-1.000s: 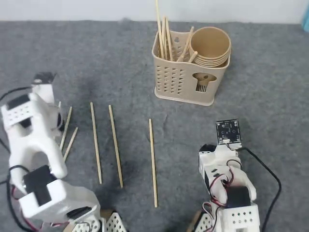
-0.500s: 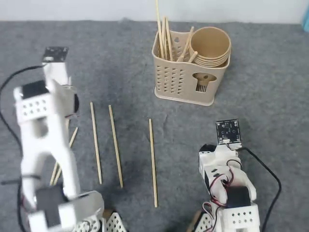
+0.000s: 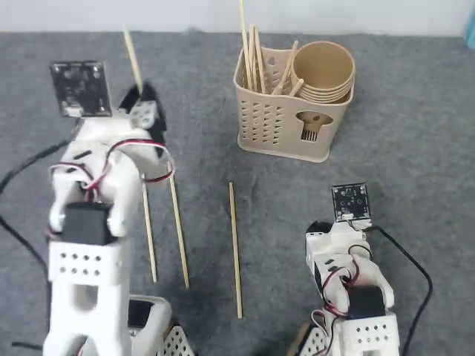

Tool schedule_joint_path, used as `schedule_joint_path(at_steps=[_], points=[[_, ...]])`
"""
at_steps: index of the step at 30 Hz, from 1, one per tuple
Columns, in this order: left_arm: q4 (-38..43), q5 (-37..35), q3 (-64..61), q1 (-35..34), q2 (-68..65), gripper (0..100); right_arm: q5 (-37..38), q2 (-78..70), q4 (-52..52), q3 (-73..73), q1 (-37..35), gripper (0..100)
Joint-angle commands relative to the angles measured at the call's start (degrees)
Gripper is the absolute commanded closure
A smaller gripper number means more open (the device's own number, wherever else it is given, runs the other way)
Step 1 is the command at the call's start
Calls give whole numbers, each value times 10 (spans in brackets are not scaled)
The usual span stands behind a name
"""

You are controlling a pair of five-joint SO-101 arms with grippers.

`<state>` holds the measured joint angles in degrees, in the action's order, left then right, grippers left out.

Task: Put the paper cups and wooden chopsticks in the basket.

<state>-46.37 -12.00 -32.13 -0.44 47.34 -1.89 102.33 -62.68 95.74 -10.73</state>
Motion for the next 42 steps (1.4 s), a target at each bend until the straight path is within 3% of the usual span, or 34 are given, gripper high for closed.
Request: schedule_joint_path(at_steps=[1,7,9,16,21,28,35,42], points=[[238,-27,-30,50,21,987,7,14,-1,7,7,969],[677,-25,-202,133,16,987,10,15,0,7,22,969],[788,-25,-240,166,14,987,10,15,0,7,21,969],[782,41,-184,202,-99,987,10,15,-1,7,22,969],[845,45,-142,207,-201,987,11,15,-2,7,22,969],[848,46,-77,194,-319,987,11,15,-2,7,22,969],[844,42,-84,189,-348,987,11,15,0,7,21,969],[719,40,-62,201,-344,970,11,15,-1,7,21,966]])
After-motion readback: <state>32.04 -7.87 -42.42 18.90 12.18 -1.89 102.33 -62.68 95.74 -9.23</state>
